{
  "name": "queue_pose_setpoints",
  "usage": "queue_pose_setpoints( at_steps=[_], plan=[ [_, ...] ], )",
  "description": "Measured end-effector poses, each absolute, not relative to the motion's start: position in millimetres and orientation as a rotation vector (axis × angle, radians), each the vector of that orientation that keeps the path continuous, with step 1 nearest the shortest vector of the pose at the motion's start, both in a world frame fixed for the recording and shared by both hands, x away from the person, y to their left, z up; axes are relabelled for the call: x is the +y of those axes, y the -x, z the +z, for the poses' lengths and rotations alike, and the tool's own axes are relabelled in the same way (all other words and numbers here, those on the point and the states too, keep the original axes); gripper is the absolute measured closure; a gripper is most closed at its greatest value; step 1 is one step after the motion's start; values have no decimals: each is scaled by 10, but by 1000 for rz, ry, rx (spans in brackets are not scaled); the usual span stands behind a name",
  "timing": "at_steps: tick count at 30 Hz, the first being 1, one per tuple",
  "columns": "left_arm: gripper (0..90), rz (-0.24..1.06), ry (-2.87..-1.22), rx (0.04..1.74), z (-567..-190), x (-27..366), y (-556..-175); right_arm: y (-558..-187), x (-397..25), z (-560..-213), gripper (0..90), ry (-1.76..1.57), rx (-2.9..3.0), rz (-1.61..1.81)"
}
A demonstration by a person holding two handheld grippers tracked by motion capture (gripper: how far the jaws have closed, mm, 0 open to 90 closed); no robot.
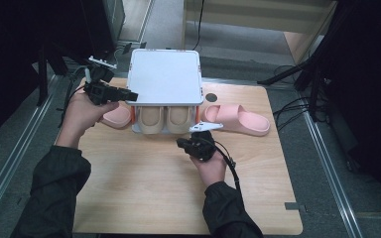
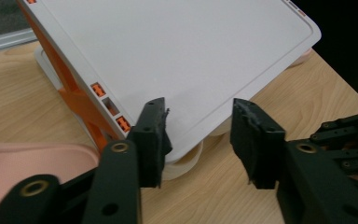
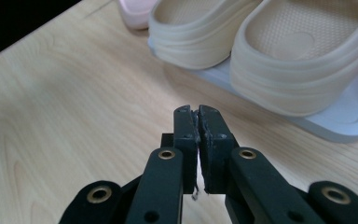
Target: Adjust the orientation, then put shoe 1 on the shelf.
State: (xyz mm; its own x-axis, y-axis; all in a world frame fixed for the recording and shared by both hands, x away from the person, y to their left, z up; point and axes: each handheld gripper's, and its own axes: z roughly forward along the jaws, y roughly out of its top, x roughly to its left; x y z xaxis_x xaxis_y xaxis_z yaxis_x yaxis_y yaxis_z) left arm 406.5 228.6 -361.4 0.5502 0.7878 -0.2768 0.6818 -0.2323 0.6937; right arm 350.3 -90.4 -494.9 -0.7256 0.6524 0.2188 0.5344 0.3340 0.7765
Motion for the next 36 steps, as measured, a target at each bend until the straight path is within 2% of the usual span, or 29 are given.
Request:
queue_pose_setpoints(
  at_steps=[1,3,7,10,16,23,27,36],
  plan=[
    [525,169,-1973,1187,-3598,2304,-4038,-3480,-917,-4928,849,-1093,2463,1350],
    [442,153,-1973,1183,-3589,2325,-4009,-3450,-968,-4873,689,-1084,2508,1388],
    [407,121,-1962,1184,-3567,2377,-3924,-3382,-1023,-4805,567,-1049,2529,1361],
    [398,132,-1968,1193,-3558,2394,-3856,-3335,-1102,-4738,516,-1054,2545,1385],
    [383,142,-1962,1210,-3561,2462,-3723,-3224,-1261,-4682,525,-994,2613,1481],
    [378,171,-1917,1246,-3625,2667,-3539,-3089,-1305,-4723,512,-852,2680,1414],
    [385,175,-1885,1222,-3654,2743,-3457,-3088,-1323,-4743,515,-881,2685,1412],
    [405,191,-1893,1285,-3861,2843,-3464,-3115,-1300,-4732,516,-874,2694,1415]
  ],
)
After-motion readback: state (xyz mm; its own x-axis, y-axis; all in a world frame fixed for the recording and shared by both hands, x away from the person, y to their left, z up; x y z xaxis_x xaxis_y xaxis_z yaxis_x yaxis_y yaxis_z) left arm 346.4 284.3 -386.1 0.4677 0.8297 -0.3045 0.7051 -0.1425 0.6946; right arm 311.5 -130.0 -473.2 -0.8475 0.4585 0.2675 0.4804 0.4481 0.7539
